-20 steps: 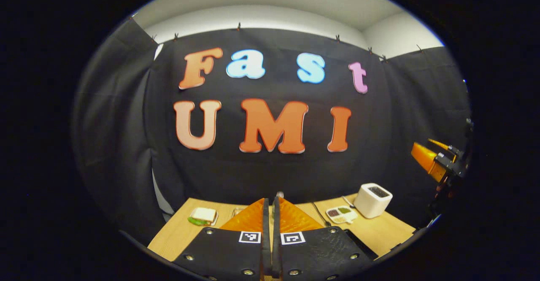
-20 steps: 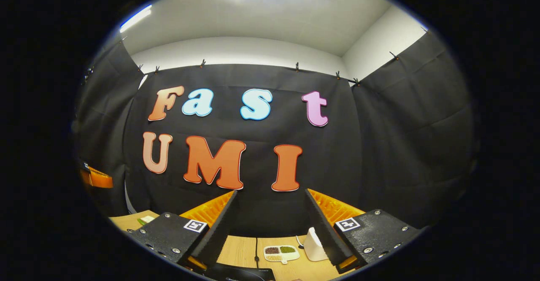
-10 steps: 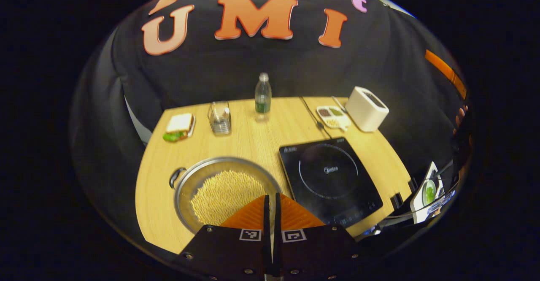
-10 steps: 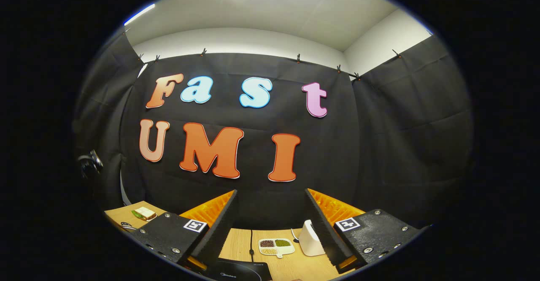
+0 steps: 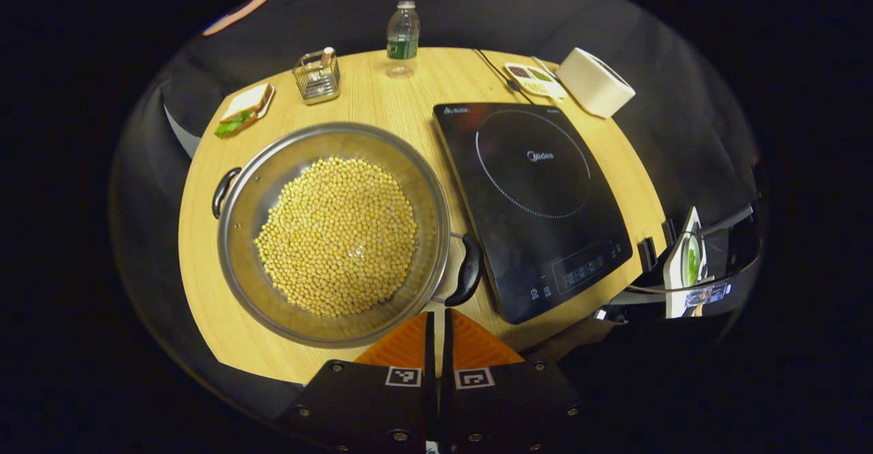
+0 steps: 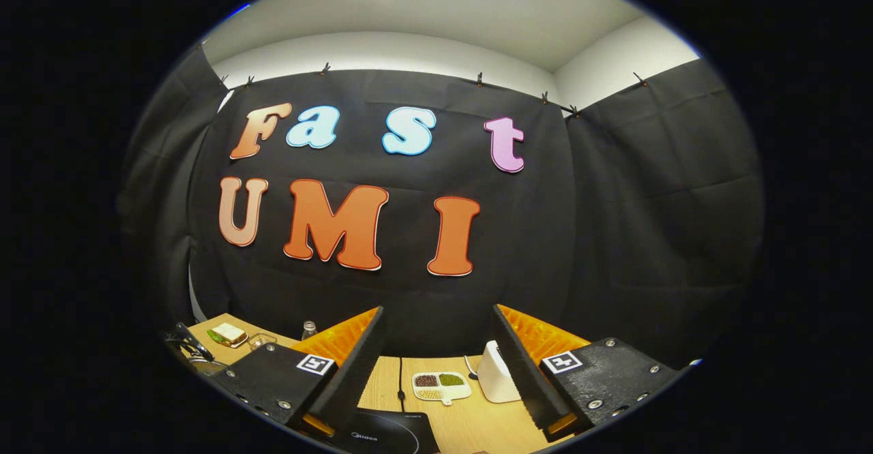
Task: First push the handle of the pot to place it horizontally, then grasp the pot with both hands and set it on the induction cooktop.
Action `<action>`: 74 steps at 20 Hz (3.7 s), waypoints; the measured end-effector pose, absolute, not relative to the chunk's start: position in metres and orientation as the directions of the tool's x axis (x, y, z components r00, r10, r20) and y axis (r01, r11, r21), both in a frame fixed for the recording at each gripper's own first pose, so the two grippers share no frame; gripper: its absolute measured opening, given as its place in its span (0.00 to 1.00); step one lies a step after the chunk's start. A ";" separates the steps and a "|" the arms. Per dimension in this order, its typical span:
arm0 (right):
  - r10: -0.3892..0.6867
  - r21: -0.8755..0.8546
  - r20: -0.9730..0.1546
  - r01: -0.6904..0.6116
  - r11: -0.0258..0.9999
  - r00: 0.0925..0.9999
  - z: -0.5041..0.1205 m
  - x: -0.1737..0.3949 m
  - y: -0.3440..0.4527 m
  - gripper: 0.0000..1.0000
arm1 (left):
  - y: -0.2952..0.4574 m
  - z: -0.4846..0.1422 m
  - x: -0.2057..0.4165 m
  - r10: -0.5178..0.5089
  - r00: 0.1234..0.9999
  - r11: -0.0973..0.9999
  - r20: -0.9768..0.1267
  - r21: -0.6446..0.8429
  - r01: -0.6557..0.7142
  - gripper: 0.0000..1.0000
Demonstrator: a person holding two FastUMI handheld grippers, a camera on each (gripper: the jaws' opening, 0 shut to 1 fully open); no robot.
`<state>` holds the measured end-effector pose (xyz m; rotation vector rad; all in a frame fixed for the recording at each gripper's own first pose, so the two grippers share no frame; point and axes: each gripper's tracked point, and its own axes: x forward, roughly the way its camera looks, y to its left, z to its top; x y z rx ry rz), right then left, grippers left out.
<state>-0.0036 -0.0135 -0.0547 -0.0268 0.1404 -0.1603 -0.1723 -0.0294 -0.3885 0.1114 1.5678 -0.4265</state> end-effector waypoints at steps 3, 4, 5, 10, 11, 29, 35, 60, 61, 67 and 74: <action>-0.184 -0.047 -0.156 0.179 0.983 0.970 -0.062 -0.008 -0.020 0.95 | -0.037 -0.404 -0.185 -0.211 -0.129 0.923 -0.969 -0.241 0.299 0.03; -0.192 -0.047 -0.164 0.187 0.981 0.968 -0.065 -0.010 -0.021 0.95 | -0.037 -0.412 -0.186 -0.215 -0.140 0.926 -0.967 -0.247 0.286 0.03; -0.199 -0.046 -0.175 0.194 0.980 0.964 -0.068 -0.013 -0.024 0.95 | -0.036 -0.418 -0.185 -0.209 -0.150 0.930 -0.966 -0.243 0.275 0.05; -0.238 -0.053 -0.214 0.232 0.971 0.947 -0.078 -0.024 -0.032 0.95 | -0.047 -0.431 -0.169 -0.222 -0.146 0.920 -0.964 -0.256 0.296 0.02; -0.246 -0.054 -0.219 0.240 0.969 0.944 -0.079 -0.026 -0.033 0.95 | -0.049 -0.430 -0.167 -0.221 -0.147 0.918 -0.964 -0.257 0.301 0.02; -0.313 -0.066 -0.291 0.307 0.949 0.904 -0.092 -0.062 -0.037 0.95 | -0.074 -0.441 -0.132 -0.325 -0.144 0.910 -0.935 -0.351 0.223 0.01; -0.302 -0.079 -0.310 0.292 0.953 0.901 -0.095 -0.067 -0.028 0.95 | -0.080 -0.446 -0.123 -0.363 -0.133 0.910 -0.922 -0.382 0.162 0.01; 0.233 0.099 -0.668 -0.227 0.969 0.706 -0.212 -0.054 0.172 0.96 | 0.051 -0.413 -0.108 -0.226 0.081 0.974 -0.971 -0.228 -0.009 0.02; 0.255 0.109 -0.687 -0.251 0.962 0.681 -0.218 -0.059 0.182 0.95 | 0.069 -0.410 -0.106 -0.194 0.099 0.980 -0.976 -0.197 -0.021 0.02; 0.316 0.170 -0.816 -0.323 0.931 0.484 -0.268 -0.082 0.234 0.94 | 0.182 -0.405 -0.097 0.029 0.162 0.995 -0.986 0.013 -0.102 0.02; 0.307 0.204 -0.890 -0.306 0.930 0.338 -0.309 -0.104 0.271 0.94 | 0.243 -0.405 -0.095 0.073 0.167 0.994 -0.983 0.058 -0.090 0.39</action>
